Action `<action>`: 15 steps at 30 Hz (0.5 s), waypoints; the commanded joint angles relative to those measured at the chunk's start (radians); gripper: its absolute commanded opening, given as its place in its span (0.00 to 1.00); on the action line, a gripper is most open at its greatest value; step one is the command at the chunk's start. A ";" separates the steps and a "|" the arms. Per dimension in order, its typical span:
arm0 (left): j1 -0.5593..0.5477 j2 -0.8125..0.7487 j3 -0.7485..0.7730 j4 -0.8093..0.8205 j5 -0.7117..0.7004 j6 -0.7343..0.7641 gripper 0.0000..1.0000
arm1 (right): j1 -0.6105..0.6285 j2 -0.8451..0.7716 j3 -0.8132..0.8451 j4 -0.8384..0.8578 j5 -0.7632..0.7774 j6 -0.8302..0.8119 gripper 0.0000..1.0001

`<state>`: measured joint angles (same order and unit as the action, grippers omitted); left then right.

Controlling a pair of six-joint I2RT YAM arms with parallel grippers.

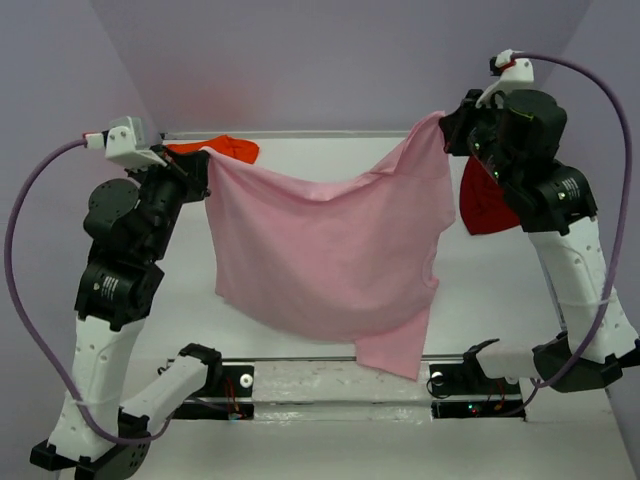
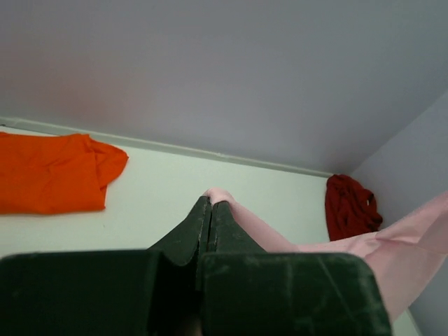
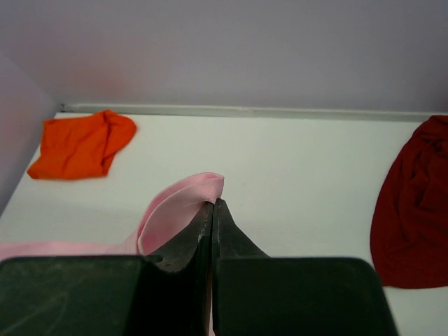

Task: Fold and stack the t-shirts
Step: Flatten the tshirt out

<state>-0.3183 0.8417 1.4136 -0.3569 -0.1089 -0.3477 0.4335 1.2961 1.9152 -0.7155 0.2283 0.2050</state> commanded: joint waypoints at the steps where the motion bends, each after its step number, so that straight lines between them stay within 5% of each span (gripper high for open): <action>1: 0.004 0.004 0.004 0.136 -0.034 0.070 0.00 | 0.005 -0.053 -0.025 0.137 0.045 -0.042 0.00; 15: 0.004 -0.191 0.058 -0.016 0.000 0.079 0.00 | 0.005 -0.280 -0.016 0.087 -0.081 -0.023 0.00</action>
<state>-0.3187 0.7002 1.4410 -0.3702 -0.1429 -0.2642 0.4335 1.0901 1.8874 -0.6727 0.1913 0.1802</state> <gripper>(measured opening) 0.014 0.009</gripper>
